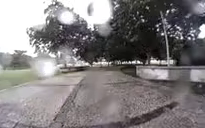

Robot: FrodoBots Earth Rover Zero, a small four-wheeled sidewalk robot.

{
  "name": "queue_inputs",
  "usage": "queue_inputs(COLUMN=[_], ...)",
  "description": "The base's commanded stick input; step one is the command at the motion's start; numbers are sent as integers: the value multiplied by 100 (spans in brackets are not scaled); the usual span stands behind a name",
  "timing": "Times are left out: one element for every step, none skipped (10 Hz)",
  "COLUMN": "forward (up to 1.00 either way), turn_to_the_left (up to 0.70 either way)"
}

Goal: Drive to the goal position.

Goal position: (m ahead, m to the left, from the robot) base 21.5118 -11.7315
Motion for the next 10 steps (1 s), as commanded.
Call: queue_inputs(forward=[70, 70, 70, 70, 70, 70, 70, 70, 70, 70], turn_to_the_left=[0, 0, 0, 0, 0, 0, 0, 0, 0, 0])
